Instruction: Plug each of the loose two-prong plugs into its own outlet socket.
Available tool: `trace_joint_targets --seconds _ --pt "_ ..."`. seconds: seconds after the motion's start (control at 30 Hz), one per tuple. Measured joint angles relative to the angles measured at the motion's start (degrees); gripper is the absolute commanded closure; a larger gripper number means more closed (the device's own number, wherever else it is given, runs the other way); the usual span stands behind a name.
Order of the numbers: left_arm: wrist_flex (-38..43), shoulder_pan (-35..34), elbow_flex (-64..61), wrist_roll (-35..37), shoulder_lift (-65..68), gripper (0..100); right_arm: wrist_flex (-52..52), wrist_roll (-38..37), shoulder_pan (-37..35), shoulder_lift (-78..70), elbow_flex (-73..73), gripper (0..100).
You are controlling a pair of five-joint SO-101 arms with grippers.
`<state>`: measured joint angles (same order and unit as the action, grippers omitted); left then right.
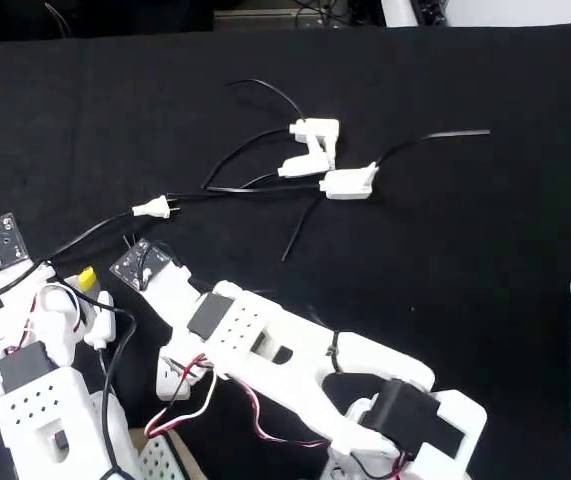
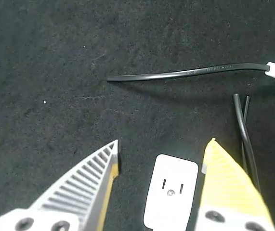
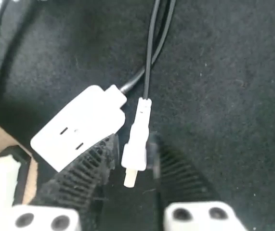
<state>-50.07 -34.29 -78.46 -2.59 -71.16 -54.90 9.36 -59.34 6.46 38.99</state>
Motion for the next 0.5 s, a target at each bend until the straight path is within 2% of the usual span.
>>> trace_joint_targets --seconds 0.5 --pt "0.1 -0.1 -0.7 0.0 0.0 72 -2.7 0.0 0.1 -9.4 -4.6 90.3"
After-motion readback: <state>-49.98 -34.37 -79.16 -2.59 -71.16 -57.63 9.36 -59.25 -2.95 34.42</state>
